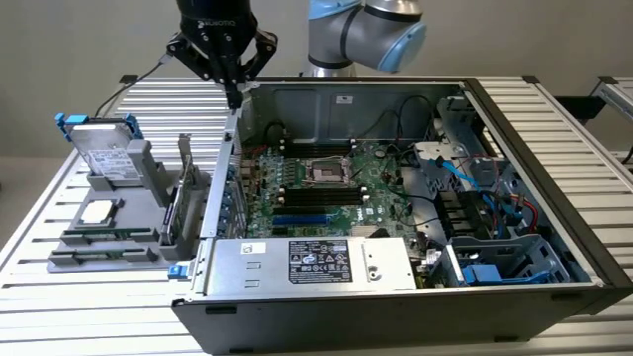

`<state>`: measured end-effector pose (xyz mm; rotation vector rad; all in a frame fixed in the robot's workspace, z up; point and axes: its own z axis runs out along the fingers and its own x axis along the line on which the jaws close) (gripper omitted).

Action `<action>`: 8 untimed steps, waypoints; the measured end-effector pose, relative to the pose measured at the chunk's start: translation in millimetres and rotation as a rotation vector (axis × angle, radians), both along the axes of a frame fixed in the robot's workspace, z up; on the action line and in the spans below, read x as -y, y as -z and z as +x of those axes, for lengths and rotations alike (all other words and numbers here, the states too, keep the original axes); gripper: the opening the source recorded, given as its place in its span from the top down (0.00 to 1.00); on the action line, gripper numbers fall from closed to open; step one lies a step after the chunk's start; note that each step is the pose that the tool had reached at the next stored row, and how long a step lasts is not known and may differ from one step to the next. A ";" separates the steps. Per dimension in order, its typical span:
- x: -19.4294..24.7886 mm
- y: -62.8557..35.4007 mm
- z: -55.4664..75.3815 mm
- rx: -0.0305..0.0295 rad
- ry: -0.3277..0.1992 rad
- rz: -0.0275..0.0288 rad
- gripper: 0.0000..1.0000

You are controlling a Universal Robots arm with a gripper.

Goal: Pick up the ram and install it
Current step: 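Reach for the ram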

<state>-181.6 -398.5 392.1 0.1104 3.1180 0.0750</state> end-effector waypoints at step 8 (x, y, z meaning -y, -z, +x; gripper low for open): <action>-0.2 0.4 -36.5 0.0001 0.000 0.0000 0.90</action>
